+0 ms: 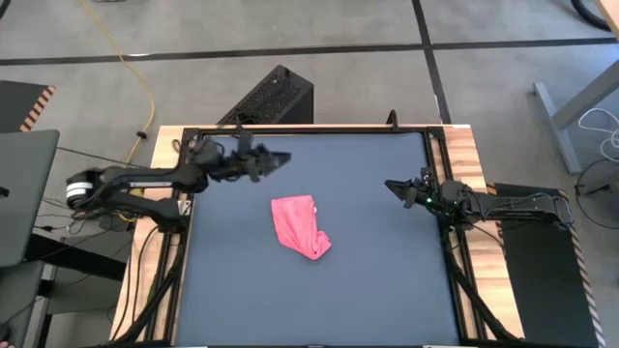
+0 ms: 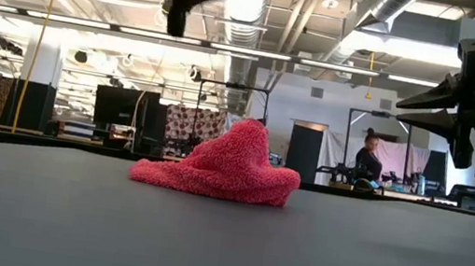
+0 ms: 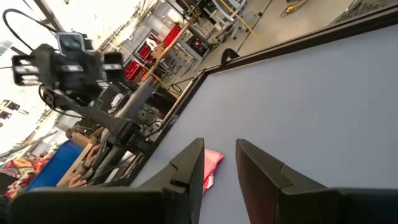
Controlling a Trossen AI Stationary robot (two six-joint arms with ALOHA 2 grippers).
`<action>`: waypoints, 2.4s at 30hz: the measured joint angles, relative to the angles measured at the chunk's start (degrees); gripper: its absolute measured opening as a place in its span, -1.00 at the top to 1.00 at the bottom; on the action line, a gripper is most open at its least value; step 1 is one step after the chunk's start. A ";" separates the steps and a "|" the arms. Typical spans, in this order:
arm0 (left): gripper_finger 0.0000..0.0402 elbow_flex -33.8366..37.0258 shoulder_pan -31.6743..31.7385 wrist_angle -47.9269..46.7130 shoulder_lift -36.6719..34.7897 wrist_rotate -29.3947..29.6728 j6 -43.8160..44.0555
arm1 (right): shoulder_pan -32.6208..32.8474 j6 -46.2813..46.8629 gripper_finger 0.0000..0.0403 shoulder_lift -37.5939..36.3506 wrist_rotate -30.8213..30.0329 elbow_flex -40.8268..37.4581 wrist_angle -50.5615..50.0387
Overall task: Roll towel
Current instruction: Roll the pink towel
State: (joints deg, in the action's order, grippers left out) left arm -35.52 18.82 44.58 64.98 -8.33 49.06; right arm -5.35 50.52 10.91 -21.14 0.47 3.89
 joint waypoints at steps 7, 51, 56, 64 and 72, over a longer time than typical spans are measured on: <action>0.22 -0.20 0.01 0.74 -6.12 7.23 -2.55 | -1.65 -0.02 0.40 0.12 0.00 0.00 -0.30; 0.22 1.20 -3.79 -42.75 16.57 7.00 16.85 | -0.67 0.04 0.40 0.71 1.57 -0.02 2.07; 0.22 1.18 -3.77 -48.05 15.79 8.00 16.37 | -0.67 0.04 0.40 0.71 1.56 -0.02 2.07; 0.22 1.18 -3.93 -50.99 15.79 9.71 16.15 | -0.67 0.02 0.40 0.71 1.57 -0.02 2.09; 0.22 1.18 -3.94 -51.02 15.79 8.93 17.38 | -0.67 0.00 0.40 0.71 1.50 -0.02 2.06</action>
State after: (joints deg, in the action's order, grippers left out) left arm -34.35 14.87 -6.44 80.77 0.61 66.44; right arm -6.02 50.52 11.62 -19.64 0.45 5.96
